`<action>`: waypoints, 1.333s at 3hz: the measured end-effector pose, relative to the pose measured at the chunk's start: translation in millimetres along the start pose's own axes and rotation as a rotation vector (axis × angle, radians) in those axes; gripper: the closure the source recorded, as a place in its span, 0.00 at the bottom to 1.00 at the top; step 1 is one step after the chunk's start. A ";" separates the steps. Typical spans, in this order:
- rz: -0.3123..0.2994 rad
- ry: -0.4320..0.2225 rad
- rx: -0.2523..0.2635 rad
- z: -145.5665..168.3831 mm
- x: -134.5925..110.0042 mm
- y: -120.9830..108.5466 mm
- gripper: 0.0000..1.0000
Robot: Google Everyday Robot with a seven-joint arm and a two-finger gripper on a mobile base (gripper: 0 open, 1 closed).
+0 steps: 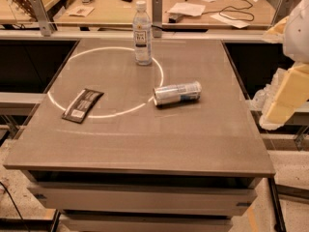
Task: Place redbull can upright
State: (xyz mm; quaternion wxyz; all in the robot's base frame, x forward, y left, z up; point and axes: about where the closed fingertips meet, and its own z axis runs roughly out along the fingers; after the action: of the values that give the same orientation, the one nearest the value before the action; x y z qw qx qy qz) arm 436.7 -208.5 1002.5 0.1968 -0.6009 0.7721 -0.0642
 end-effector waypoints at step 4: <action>0.084 -0.207 -0.205 13.4 16.6 -37.1 0.00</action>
Offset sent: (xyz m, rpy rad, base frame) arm 0.0180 -0.0068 0.0005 0.1508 0.1380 0.0430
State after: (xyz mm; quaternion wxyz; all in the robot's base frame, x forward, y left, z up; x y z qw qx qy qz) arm 472.0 -232.5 999.0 0.2153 -0.5884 0.7747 0.0854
